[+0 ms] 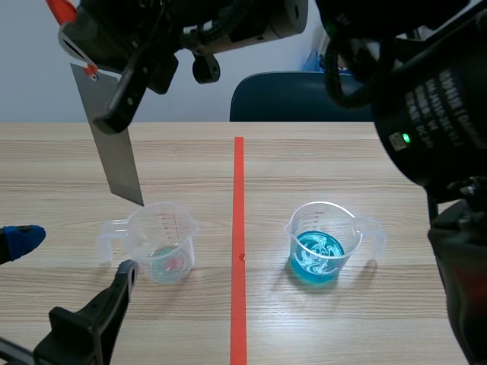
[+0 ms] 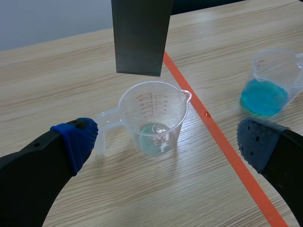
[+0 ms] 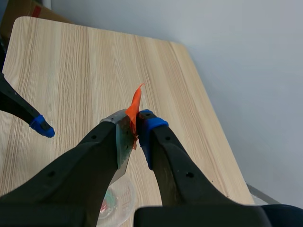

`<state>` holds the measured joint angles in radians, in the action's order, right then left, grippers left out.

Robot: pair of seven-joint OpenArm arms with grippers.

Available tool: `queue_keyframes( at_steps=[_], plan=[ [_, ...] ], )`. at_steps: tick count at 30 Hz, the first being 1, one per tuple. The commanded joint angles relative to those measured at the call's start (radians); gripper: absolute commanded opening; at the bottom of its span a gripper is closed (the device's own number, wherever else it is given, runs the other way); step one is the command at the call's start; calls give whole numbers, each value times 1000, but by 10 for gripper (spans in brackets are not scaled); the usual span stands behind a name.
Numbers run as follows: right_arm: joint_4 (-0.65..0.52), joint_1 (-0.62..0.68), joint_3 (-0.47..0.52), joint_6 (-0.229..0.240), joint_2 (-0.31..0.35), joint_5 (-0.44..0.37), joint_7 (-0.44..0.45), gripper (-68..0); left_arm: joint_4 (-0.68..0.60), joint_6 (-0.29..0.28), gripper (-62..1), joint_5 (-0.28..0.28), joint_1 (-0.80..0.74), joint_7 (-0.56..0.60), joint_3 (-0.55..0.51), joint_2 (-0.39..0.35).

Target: Do the redox reaction experiment

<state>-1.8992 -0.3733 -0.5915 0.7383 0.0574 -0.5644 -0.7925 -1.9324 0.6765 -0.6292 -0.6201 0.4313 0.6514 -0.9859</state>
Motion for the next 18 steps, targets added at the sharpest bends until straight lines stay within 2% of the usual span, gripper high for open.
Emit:
queue_keyframes(
  at_steps=[1, 18],
  plan=[
    [-2, -23, 1, 7, -3, -3, 13, -669, -6, -6, 14, 3, 2, 13, -3, 5],
    [3, -23, 1, 7, -2, -3, -10, -669, -6, -6, 14, 3, 2, -9, -3, 5]
  ],
)
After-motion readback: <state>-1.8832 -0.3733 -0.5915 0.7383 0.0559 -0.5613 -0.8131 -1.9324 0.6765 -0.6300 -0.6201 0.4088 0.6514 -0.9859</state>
